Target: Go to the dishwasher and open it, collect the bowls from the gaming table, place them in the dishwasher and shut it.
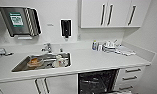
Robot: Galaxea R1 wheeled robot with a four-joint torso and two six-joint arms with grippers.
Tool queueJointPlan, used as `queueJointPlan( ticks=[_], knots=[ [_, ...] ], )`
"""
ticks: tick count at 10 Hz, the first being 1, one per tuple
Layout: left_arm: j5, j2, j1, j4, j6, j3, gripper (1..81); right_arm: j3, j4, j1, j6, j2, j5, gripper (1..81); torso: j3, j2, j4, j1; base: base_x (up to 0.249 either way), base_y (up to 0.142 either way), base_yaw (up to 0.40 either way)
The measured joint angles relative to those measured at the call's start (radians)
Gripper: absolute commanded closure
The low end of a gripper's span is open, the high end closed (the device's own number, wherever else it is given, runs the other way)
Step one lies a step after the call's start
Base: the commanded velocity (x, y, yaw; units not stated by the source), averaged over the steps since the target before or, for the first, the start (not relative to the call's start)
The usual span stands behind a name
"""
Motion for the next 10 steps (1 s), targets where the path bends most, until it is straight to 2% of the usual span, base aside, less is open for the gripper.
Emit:
queueJointPlan(
  ticks=[2, 3, 6, 8, 9, 10],
  knots=[
    [-0.002, 0.004, 0.0, 0.0, 0.0, -0.013, 1.0, -0.01, -0.003, 0.007, -0.069, 0.012, 0.02, 1.0, 0.0, 0.0, 0.0, 0.0, 0.0, 0.0, 0.0],
    [-0.004, 0.007, 0.006, 0.0, 0.0, -0.033, 1.0, -0.013, -0.008, 0.013, -0.125, 0.017, 0.029, 1.0, 0.0, 0.0, 0.0, 0.0, 0.0, 0.0, 0.0],
    [-0.029, 0.049, 0.079, -0.018, -0.001, -0.202, 1.0, -0.064, -0.062, -0.03, -0.388, 0.053, 0.051, 1.0, 0.0, 0.0, 0.0, 0.0, 0.0, 0.0, 0.0],
    [-0.09, 0.094, 0.146, -0.046, -0.003, -0.359, 1.0, -0.1, -0.082, -0.093, -0.578, 0.092, 0.076, 1.0, 0.0, 0.0, 0.0, 0.0, 0.0, 0.0, 0.0],
    [-0.13, 0.127, 0.19, -0.057, -0.004, -0.435, 1.0, -0.134, -0.09, -0.121, -0.654, 0.114, 0.082, 1.0, 0.0, 0.0, 0.0, 0.0, 0.0, 0.0, 0.0],
    [-0.165, 0.169, 0.238, -0.069, -0.005, -0.499, 1.0, -0.175, -0.098, -0.142, -0.69, 0.134, 0.09, 1.0, 0.0, 0.0, 0.0, 0.0, 0.0, 0.0, 0.0]
  ],
)
